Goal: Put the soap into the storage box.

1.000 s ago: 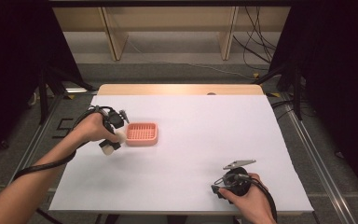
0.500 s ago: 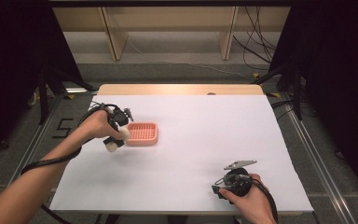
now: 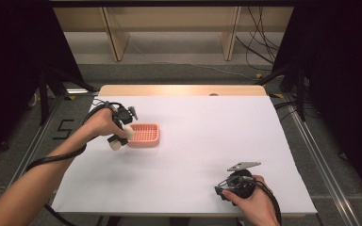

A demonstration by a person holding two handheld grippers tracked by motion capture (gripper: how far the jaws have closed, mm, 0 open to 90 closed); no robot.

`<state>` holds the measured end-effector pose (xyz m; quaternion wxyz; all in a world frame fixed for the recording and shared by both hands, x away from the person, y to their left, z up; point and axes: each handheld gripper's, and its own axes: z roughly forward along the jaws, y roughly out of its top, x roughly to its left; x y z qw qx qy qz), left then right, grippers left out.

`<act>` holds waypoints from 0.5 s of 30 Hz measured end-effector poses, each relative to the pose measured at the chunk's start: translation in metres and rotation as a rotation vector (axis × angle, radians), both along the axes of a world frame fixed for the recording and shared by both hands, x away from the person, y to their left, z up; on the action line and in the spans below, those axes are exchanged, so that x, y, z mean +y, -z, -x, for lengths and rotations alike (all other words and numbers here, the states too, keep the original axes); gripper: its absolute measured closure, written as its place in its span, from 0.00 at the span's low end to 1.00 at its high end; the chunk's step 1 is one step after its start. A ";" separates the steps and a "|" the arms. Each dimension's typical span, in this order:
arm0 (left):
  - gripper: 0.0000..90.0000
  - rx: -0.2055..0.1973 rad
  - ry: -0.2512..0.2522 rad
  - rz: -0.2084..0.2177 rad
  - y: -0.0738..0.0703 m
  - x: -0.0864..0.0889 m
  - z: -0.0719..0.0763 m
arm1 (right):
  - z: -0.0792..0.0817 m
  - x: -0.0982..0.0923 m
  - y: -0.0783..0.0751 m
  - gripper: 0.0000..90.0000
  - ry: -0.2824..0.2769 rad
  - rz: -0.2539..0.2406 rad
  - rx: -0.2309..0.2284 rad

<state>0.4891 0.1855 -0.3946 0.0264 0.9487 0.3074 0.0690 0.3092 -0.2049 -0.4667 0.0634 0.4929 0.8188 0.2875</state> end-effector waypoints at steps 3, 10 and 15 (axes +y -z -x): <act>0.55 0.000 -0.002 -0.003 0.002 0.000 -0.002 | 0.000 0.000 0.000 0.49 -0.003 -0.007 -0.004; 0.55 -0.003 0.009 -0.010 0.000 -0.002 -0.008 | 0.000 -0.001 0.000 0.49 -0.012 0.002 0.009; 0.55 -0.007 0.018 -0.019 0.000 -0.004 -0.011 | 0.000 -0.001 -0.001 0.49 -0.011 0.002 0.011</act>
